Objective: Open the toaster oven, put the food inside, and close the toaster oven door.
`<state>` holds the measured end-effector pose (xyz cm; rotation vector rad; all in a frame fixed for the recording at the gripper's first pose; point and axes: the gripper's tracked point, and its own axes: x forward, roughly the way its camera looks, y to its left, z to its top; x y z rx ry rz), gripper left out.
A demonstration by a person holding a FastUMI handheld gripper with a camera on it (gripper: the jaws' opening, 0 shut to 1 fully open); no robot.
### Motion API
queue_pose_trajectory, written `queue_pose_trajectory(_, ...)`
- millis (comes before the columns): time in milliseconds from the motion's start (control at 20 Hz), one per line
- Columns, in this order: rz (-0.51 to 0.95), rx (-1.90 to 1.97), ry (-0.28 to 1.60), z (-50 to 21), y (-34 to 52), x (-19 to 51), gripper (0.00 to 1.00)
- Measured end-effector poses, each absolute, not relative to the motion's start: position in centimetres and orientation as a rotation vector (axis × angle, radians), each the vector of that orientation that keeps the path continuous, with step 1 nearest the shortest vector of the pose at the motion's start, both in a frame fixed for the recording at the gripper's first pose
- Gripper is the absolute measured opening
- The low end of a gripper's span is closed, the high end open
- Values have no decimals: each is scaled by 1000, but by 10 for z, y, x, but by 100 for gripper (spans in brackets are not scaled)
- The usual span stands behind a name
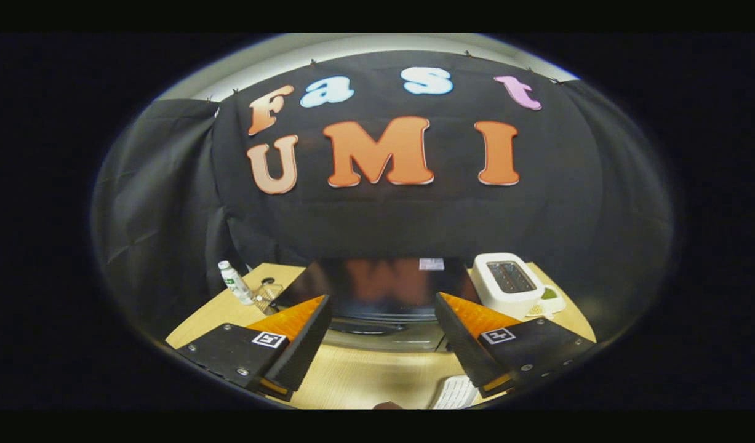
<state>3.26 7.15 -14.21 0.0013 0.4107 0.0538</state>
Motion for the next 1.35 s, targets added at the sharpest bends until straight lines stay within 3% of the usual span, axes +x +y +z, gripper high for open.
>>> queue_pose_trajectory(600,67,9,130,-11,44,18,99)
queue_pose_trajectory(1350,83,-93,51,27,28,-9,99)
